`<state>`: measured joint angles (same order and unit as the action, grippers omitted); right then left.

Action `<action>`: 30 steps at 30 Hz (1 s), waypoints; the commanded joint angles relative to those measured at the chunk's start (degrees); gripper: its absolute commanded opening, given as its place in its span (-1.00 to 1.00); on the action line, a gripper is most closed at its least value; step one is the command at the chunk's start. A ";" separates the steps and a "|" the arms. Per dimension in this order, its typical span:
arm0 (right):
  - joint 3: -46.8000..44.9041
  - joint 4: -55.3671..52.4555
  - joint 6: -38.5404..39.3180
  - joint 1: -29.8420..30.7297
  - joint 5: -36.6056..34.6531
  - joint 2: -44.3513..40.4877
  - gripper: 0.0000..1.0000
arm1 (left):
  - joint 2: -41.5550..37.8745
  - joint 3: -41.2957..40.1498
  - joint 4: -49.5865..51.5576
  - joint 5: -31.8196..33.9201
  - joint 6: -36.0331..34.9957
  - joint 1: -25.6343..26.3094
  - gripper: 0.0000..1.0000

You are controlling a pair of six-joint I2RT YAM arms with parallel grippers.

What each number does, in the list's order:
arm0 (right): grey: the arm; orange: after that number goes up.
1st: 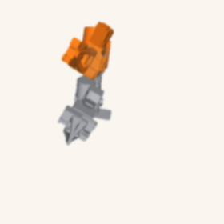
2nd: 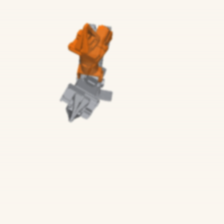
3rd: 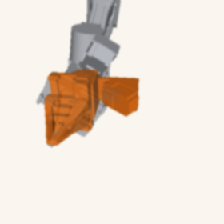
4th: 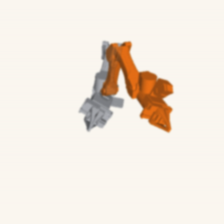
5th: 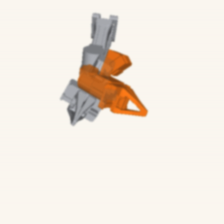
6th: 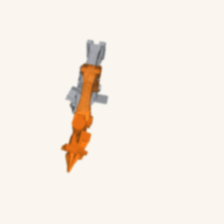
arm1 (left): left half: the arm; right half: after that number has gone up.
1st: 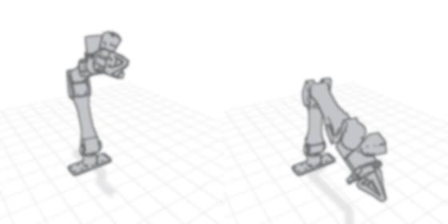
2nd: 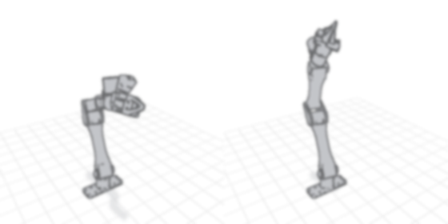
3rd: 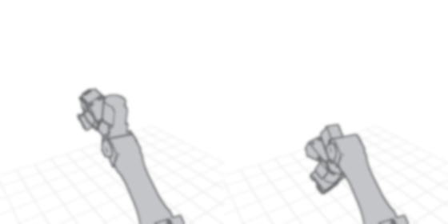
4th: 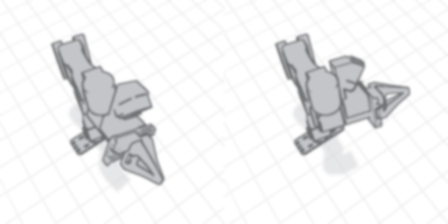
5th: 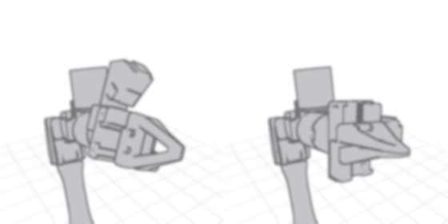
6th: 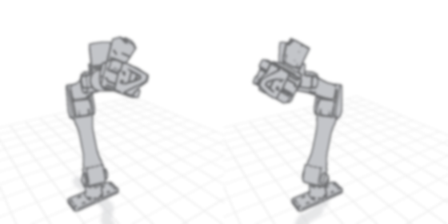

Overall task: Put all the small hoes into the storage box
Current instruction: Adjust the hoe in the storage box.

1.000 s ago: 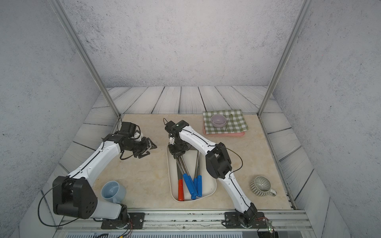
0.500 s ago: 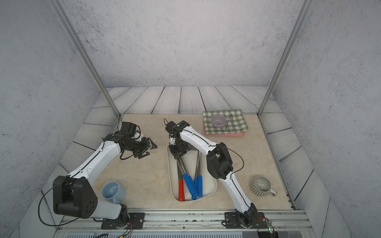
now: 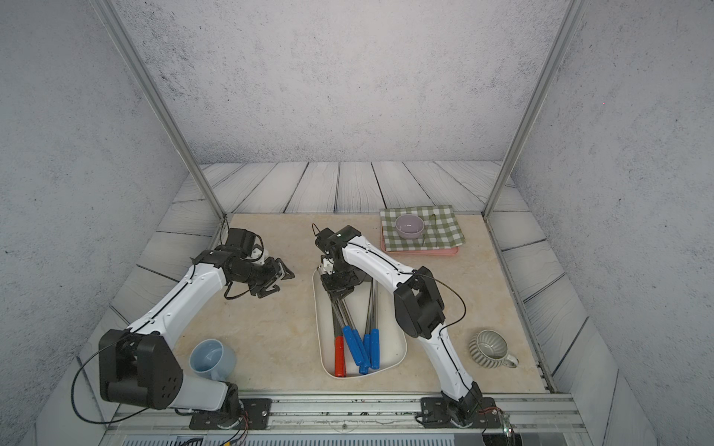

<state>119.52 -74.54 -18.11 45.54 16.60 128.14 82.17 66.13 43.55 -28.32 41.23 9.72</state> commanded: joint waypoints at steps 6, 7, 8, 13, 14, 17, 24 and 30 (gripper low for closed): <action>-9.06 2.14 -1.62 1.83 0.51 1.32 -0.77 | -0.32 -0.18 0.64 0.28 -0.92 -0.49 0.35; -9.38 2.35 -1.62 1.92 0.63 1.41 -0.77 | -0.34 -0.23 0.63 0.28 -0.96 -0.49 0.35; -9.50 2.38 -1.69 1.97 0.46 1.35 -0.77 | -0.42 -0.28 0.60 0.28 -0.90 -0.49 0.35; -6.60 1.10 -1.61 1.92 -2.27 -1.24 -0.66 | -0.48 -0.23 0.70 0.32 -1.00 -0.49 0.35; -5.45 0.46 -1.58 1.87 -3.06 -1.62 -0.59 | -0.43 -0.17 0.73 0.29 -0.99 -0.53 0.35; -2.09 -1.39 -1.49 1.79 -4.84 -3.33 -0.39 | -0.59 0.02 0.88 0.28 -1.12 -0.49 0.35; 3.04 -3.40 -2.56 0.68 -7.81 -8.59 -0.19 | -1.21 0.60 1.44 0.63 -1.67 -0.51 0.35; -0.05 -0.99 -3.60 -2.70 -12.17 -17.36 0.04 | -2.12 2.33 1.16 1.57 -4.38 -0.57 0.35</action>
<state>120.77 -75.57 -20.97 44.62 8.60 116.18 81.93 66.30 43.97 -27.77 39.42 9.69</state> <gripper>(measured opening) 0.518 0.677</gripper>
